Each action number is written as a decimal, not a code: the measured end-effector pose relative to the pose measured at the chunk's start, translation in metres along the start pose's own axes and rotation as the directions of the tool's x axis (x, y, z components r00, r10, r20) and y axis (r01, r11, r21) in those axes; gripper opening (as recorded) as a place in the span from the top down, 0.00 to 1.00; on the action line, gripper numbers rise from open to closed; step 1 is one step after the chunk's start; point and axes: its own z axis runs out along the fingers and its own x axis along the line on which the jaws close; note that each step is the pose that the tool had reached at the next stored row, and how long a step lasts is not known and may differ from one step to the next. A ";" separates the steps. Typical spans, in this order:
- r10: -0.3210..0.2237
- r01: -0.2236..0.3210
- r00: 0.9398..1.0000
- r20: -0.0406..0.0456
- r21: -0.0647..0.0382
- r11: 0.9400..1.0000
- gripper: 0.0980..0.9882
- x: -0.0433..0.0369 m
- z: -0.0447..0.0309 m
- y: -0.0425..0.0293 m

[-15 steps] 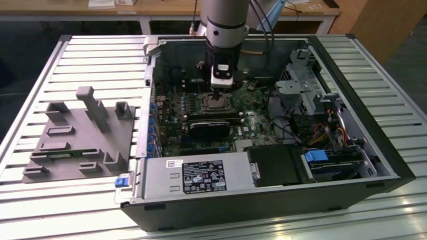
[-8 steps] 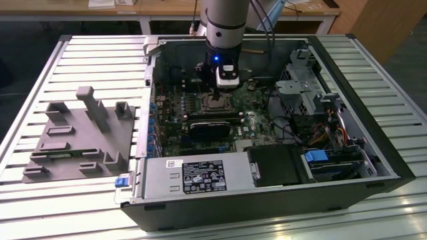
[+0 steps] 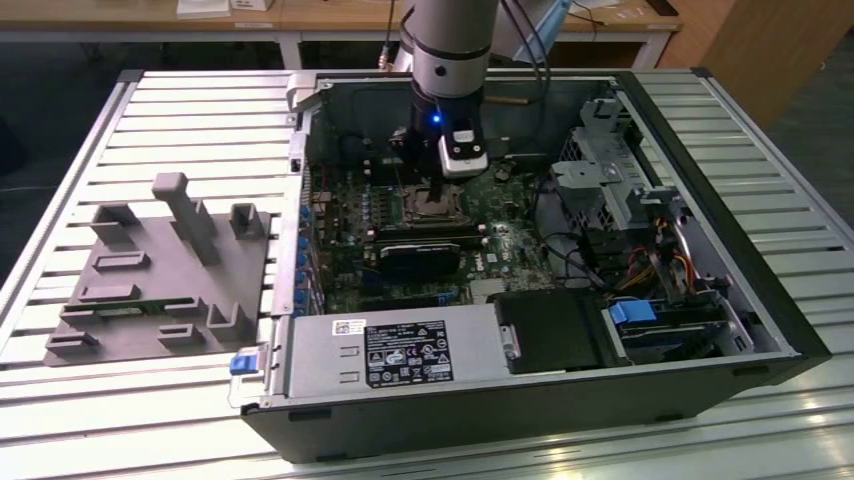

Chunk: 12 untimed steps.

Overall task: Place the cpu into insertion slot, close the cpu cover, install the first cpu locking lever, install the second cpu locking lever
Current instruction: 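Close the cpu cover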

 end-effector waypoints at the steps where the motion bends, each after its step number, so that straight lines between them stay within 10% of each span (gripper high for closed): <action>1: -0.010 0.010 1.000 0.003 -0.001 1.000 0.99 0.0000 0.0001 0.0000; 12: -0.161 0.161 0.987 0.003 -0.018 0.987 0.99 -0.0001 0.0015 -0.0001</action>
